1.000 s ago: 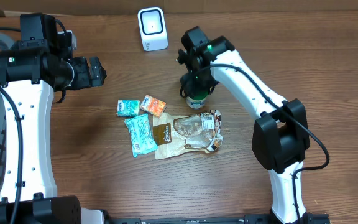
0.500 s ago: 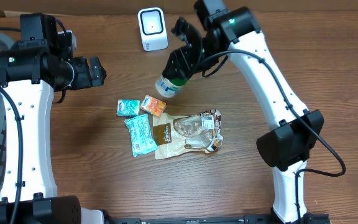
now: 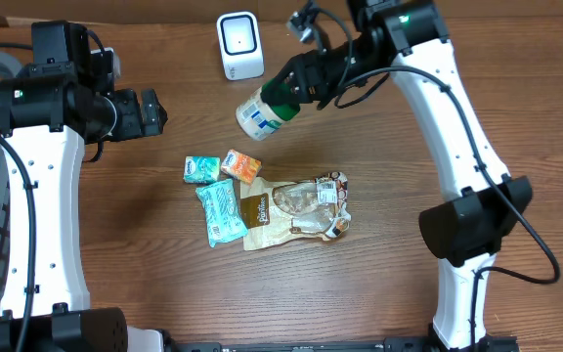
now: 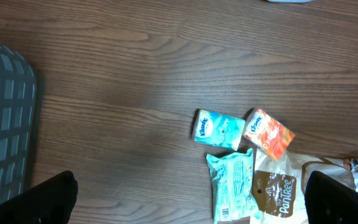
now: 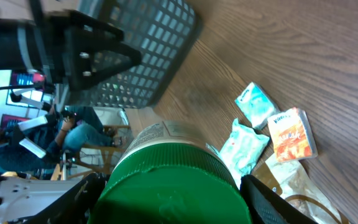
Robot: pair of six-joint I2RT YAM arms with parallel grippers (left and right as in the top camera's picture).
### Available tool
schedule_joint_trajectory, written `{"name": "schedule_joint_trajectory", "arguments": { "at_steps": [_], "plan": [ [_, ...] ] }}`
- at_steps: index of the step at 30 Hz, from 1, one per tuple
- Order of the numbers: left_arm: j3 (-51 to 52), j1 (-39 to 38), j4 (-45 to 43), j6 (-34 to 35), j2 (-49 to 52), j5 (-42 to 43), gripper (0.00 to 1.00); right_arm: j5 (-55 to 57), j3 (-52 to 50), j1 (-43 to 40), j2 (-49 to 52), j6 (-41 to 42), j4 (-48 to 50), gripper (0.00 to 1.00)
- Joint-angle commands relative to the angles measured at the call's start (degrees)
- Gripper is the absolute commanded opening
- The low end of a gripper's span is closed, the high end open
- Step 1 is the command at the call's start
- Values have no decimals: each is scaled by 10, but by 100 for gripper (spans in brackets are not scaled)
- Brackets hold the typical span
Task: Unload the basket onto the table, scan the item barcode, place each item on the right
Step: 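Lift the jar and carry it to the scanner with the right gripper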
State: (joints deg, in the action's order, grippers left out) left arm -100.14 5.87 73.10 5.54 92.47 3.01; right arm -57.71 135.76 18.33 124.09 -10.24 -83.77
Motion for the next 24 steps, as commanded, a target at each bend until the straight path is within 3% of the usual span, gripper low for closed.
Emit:
{"name": "schedule_joint_trajectory", "arguments": {
  "at_steps": [1,17,24],
  "plan": [
    [-13,-3,0,-7,-6,4,100,-44,23,-18,-59,-7,-2,28],
    [-13,-3,0,-7,-6,4,100,-37,23,-25,-78,-8,-13,24],
    [-13,-3,0,-7,-6,4,99,123,22,18,-76,-7,6,24]
  ]
}}
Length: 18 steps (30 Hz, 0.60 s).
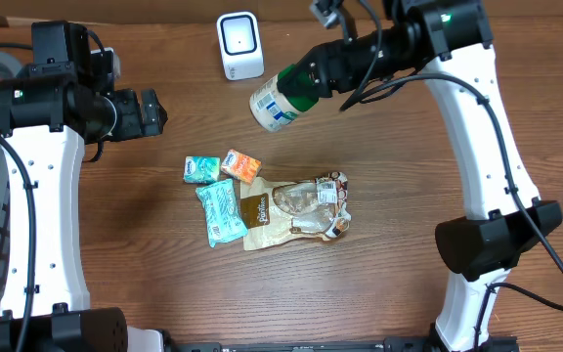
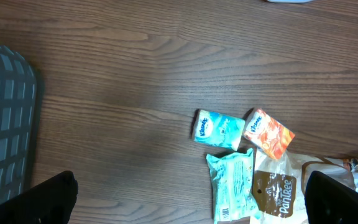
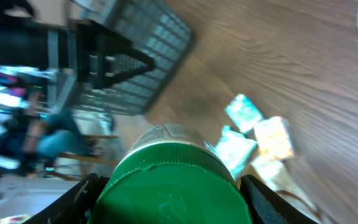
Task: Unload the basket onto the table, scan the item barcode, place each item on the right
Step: 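Lift the jar and carry it to the scanner with the right gripper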
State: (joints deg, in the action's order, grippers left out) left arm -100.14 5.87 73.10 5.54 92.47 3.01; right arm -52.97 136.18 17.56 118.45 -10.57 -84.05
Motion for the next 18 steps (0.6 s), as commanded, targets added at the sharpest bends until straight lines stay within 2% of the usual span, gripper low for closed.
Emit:
{"name": "schedule_joint_trajectory", "arguments": {
  "at_steps": [1,9,15,18],
  "plan": [
    [-13,-3,0,-7,-6,4,100,109,18,35,-17,-3,15,24],
    [-13,-3,0,-7,-6,4,99,377,5,103,16,-2,103,19],
    [-13,-3,0,-7,-6,4,100,542,1,125,70,-7,230,18],
    [-13,-3,0,-7,-6,4,100,557,2,125,98,-79,311,17]
  ]
}}
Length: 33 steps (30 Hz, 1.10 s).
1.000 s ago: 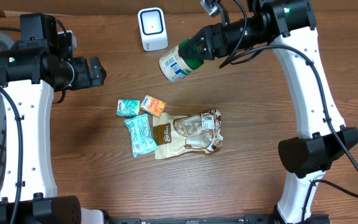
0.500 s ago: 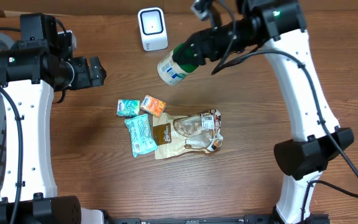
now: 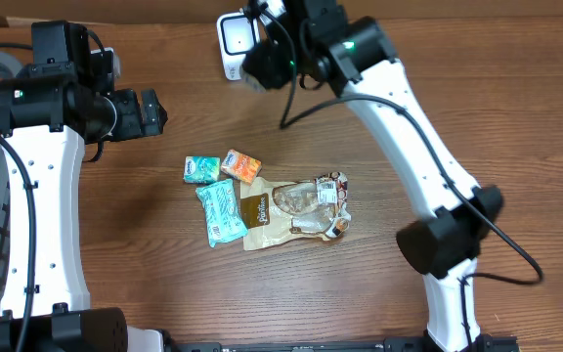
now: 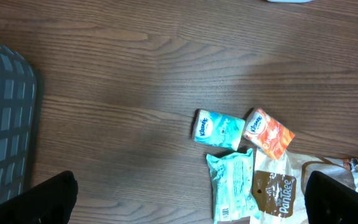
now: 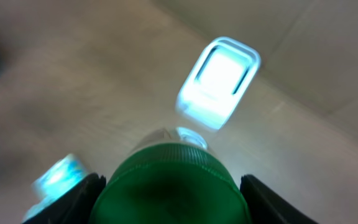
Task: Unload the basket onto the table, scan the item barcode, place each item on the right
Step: 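Lift the jar and carry it to the scanner with the right gripper, then hold the jar against the scanner face with the right gripper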
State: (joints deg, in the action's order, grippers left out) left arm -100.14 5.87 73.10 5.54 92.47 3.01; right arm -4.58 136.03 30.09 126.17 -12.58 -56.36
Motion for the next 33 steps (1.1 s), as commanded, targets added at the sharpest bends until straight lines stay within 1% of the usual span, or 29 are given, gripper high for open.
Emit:
{"name": "schedule_joint_trajectory", "arguments": {
  "at_steps": [1,7,8,9,18,20,22,25,30,33],
  "plan": [
    [-13,-3,0,-7,-6,4,99,73,3,0,30,-93,57,17],
    [-13,-3,0,-7,-6,4,100,73,3,-2,73,-324,179,17],
    [-13,-3,0,-7,-6,4,100,73,3,-2,77,-347,195,17],
    [-13,-3,0,-7,-6,4,100,73,3,-2,81,-362,216,16],
    [-13,-3,0,-7,-6,4,100,55,2,-6,133,-379,456,16],
    [-13,-3,0,-7,-6,4,100,45,2,-6,150,-420,485,16],
    [-13,-3,0,-7,-6,4,99,34,2,-6,171,-481,505,16],
    [-13,-3,0,-7,-6,4,100,34,2,-6,194,-539,528,14],
    [-13,-3,0,-7,-6,4,99,36,2,-7,219,-587,537,14],
    [-13,-3,0,-7,-6,4,99,37,2,-11,231,-626,534,12]
  ]
}}
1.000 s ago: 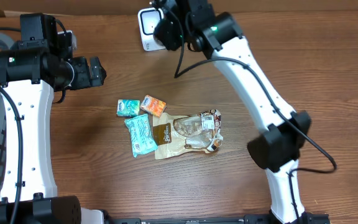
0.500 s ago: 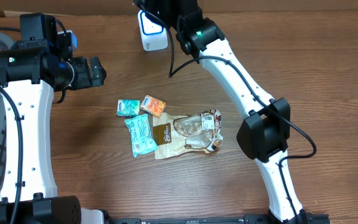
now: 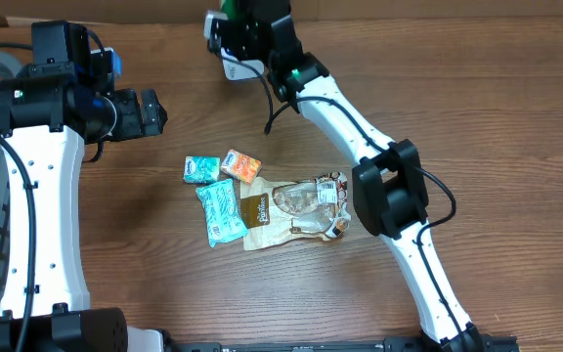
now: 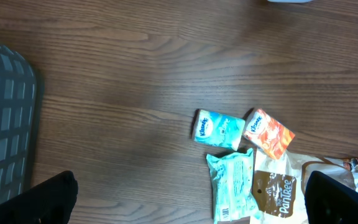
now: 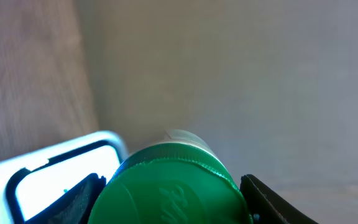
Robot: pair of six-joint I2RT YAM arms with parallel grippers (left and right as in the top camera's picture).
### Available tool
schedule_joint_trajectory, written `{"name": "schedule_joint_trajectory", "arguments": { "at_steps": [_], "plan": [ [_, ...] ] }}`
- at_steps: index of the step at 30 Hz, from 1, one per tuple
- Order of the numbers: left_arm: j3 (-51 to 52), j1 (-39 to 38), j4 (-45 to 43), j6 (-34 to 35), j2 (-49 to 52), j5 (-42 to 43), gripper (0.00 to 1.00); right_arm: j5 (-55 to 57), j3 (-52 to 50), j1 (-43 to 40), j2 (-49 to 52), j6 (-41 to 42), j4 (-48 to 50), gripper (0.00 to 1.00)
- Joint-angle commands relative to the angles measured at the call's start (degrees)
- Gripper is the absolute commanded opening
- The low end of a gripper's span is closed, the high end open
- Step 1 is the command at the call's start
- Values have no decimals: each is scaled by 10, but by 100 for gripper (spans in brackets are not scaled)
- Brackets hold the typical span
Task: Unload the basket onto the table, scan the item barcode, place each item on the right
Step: 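Hold the jar against the scanner face with the right gripper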
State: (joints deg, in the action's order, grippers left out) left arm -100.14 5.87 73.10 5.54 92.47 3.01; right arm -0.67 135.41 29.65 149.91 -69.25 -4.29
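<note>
A bottle with a green cap (image 5: 173,186) fills the right wrist view, and my right gripper (image 5: 174,202) is shut on it, one dark finger on either side of the cap. Just behind and to the left of the bottle is the white barcode scanner (image 5: 51,174), its window lit. Overhead, the right gripper (image 3: 233,24) is at the table's far edge over the scanner (image 3: 233,66), which the arm mostly hides. My left gripper (image 4: 191,196) hangs open and empty above the table's left side.
Mid-table lie a teal tissue pack (image 3: 201,169), an orange pack (image 3: 241,166), a teal wipes pack (image 3: 222,211) and a brown snack bag (image 3: 296,208). A grey basket stands at the left edge. A wall rises behind the scanner.
The right gripper with the bottle has moved further back and left, from just beside the scanner to over it. The scanner now sits low left in the wrist view. The left arm is unmoved.
The right gripper first held the green-capped bottle tilted over the table to the right of the scanner. Then it held it slightly higher and further right. Then the bottle was facing the scanner's lit window, and now it is right over the scanner. The left arm stayed still.
</note>
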Motion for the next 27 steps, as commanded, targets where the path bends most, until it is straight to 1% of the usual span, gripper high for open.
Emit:
{"name": "schedule_joint_trajectory", "arguments": {
  "at_steps": [1,7,12,20,21,25,27],
  "plan": [
    [-13,-3,0,-7,-6,4,100,-3,8,-7,-7,-63,12,12],
    [-13,-3,0,-7,-6,4,100,-3,8,-8,-6,-64,29,12],
    [-13,-3,0,-7,-6,4,99,-2,8,-8,-6,-93,29,11],
    [-13,-3,0,-7,-6,4,99,-2,8,-7,-6,-94,29,11],
    [-13,-3,0,-7,-6,4,100,-2,8,-7,-6,-101,27,11],
    [-13,-3,0,-7,-6,4,100,25,8,-7,-6,-172,6,11],
    [-13,-3,0,-7,-6,4,99,28,8,-7,-6,-190,1,12]
  ]
}}
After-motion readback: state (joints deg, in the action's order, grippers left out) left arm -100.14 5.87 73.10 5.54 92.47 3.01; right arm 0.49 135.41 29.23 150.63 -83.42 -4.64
